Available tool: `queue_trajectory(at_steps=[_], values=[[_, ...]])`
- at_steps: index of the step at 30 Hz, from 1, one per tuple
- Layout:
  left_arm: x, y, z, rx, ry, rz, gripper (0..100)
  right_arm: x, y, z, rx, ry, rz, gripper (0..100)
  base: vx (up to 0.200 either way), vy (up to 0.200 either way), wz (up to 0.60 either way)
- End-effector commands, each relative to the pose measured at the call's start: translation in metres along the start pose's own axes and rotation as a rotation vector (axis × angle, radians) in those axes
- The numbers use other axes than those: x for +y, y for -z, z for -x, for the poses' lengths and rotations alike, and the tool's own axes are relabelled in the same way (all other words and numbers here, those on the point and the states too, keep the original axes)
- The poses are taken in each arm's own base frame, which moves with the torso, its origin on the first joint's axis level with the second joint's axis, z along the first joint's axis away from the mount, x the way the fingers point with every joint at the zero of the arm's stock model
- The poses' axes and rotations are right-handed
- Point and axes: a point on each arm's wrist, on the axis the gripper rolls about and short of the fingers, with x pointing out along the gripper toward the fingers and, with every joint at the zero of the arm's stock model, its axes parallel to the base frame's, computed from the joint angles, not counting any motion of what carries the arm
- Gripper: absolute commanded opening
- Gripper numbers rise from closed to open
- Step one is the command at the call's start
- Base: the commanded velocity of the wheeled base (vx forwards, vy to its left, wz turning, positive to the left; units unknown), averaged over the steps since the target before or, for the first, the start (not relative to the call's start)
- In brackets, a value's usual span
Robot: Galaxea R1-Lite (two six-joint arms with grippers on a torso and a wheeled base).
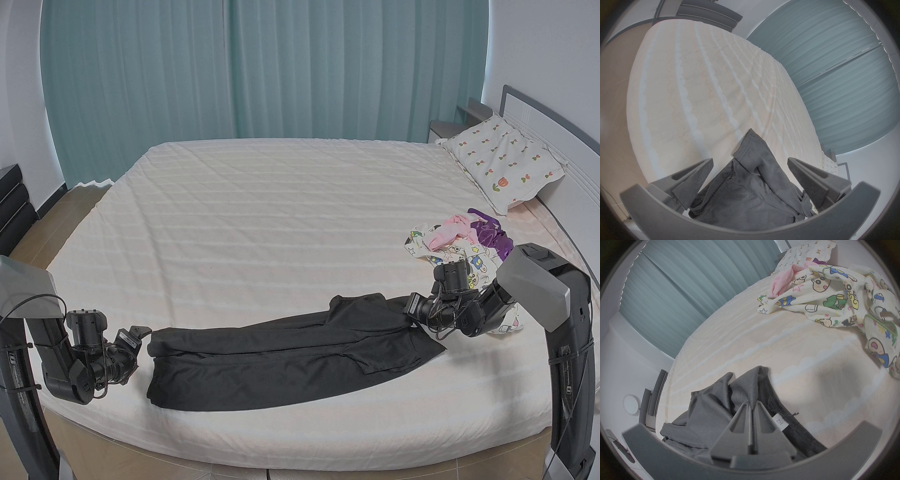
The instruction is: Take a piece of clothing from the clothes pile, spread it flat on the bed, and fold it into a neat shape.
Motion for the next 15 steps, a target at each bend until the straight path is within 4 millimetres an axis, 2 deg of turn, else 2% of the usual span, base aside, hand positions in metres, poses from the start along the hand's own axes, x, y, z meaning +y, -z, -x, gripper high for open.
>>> queue_trajectory(at_steps=[1, 2, 6, 8, 11, 15], values=[[0.0, 0.0, 0.0, 0.001, -0.002, 0.001, 100, -0.001, -0.001, 0.001, -0.009, -0.005, -0.001, 0, 0.0, 0.0, 0.0], [0.0, 0.0, 0.0, 0.001, -0.002, 0.001, 100, -0.001, -0.002, 0.001, -0.014, -0.007, -0.001, 100, 0.0, 0.0, 0.0], [0.0, 0.0, 0.0, 0.001, -0.002, 0.001, 100, 0.001, -0.006, 0.006, -0.028, -0.017, -0.005, 100, 0.0, 0.0, 0.0], [0.0, 0.0, 0.0, 0.0, 0.0, -0.001, 100, 0.01, -0.011, 0.021, -0.041, -0.03, -0.031, 100, 0.0, 0.0, 0.0], [0.0, 0.0, 0.0, 0.0, 0.0, -0.001, 100, 0.017, -0.013, 0.031, -0.047, -0.039, -0.077, 100, 0.0, 0.0, 0.0], [0.0, 0.0, 0.0, 0.0, 0.0, -0.001, 100, 0.045, 0.002, 0.048, -0.044, -0.023, -0.164, 100, 0.0, 0.0, 0.0]])
